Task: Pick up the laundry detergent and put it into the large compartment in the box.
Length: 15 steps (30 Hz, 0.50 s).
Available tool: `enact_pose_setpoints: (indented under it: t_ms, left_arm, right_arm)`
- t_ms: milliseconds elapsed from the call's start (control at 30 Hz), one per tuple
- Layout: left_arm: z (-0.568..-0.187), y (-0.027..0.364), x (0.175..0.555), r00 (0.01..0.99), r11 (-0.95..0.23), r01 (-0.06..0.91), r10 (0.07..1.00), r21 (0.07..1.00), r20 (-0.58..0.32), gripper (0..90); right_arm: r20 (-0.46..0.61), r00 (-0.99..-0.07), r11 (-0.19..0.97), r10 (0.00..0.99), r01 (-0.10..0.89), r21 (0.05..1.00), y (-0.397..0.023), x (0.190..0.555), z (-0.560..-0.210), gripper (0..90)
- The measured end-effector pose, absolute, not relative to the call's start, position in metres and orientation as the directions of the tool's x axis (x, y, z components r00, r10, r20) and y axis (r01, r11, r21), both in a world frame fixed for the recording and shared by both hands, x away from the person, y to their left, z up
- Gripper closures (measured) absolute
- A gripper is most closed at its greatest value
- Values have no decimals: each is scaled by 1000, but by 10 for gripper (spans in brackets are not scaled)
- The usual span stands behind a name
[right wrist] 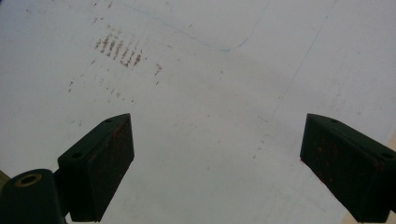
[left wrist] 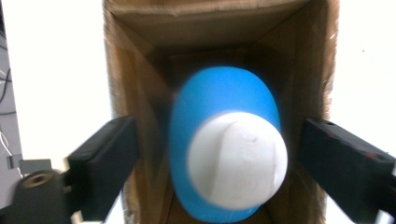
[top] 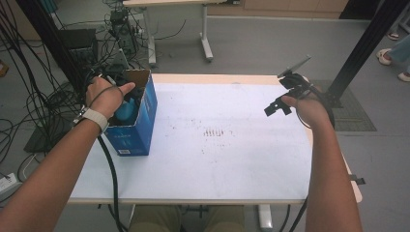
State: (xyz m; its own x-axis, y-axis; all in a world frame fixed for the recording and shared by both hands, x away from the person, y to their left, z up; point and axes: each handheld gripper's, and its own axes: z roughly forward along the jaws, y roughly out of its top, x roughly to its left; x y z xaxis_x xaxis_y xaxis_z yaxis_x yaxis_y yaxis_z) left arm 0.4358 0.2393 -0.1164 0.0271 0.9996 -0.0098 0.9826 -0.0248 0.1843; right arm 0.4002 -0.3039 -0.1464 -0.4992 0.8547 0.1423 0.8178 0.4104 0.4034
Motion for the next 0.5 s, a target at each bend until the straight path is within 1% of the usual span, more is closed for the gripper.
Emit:
enact_pose_setpoints:
  t_ms: [200, 500]
  left_arm:
    - [-100, 240, 433, 39, -34, 979, 999, 202, -19, 62]
    - [-74, 233, 426, 55, -53, 970, 998, 238, 1, 58]
  right_arm:
    - [143, -498, 409, 856, 819, 402, -304, 400, -146, 95]
    - [142, -497, 409, 856, 819, 403, -305, 398, -144, 95]
